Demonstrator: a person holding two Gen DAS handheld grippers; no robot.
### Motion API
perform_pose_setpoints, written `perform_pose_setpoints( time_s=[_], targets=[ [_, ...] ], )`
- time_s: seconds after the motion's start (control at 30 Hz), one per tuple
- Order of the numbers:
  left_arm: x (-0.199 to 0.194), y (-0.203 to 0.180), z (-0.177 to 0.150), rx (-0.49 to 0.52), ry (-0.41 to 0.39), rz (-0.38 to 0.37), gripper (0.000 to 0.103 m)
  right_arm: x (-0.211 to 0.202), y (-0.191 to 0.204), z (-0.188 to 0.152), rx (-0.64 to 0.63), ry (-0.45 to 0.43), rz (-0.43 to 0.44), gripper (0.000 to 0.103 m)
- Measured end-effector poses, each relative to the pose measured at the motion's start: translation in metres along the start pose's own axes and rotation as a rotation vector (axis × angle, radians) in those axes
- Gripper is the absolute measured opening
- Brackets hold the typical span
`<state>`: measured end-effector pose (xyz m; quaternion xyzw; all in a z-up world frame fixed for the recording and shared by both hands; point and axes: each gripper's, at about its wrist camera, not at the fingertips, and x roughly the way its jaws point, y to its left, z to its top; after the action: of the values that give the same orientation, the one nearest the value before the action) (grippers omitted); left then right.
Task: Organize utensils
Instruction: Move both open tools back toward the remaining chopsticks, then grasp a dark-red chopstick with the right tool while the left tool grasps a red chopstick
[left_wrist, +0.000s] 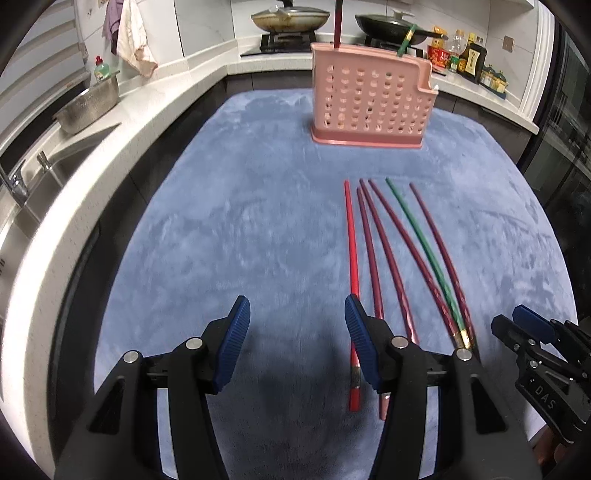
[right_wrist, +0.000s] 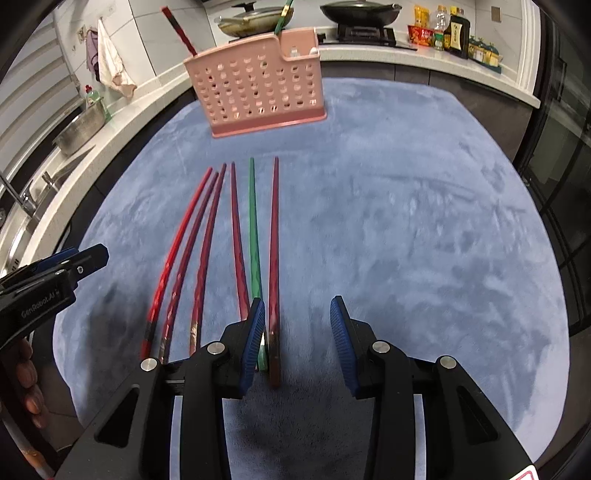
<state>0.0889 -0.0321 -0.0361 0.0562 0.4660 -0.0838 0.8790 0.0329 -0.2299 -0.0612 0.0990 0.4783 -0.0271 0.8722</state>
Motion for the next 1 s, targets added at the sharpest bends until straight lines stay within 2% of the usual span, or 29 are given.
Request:
perform_pose_setpoints(
  time_s=[0.27,0.4,1.0],
  targets=[
    [0.009,-0.004,-0.011,-0.002,0.034,-0.020,0.051,0.013,0.001,-0.005,0.003,0.036,0.017,0.030],
    [0.013,-0.008,-0.016,0.005,0.051,-0.029,0.051,0.021,0.003,-0.006,-0.005,0.058,0.023,0.019],
    [0.020,-0.009,-0.030,0.001,0.100,-0.046,0.051,0.027,0.004,-0.017,-0.017,0.087,0.039,0.009]
  ],
)
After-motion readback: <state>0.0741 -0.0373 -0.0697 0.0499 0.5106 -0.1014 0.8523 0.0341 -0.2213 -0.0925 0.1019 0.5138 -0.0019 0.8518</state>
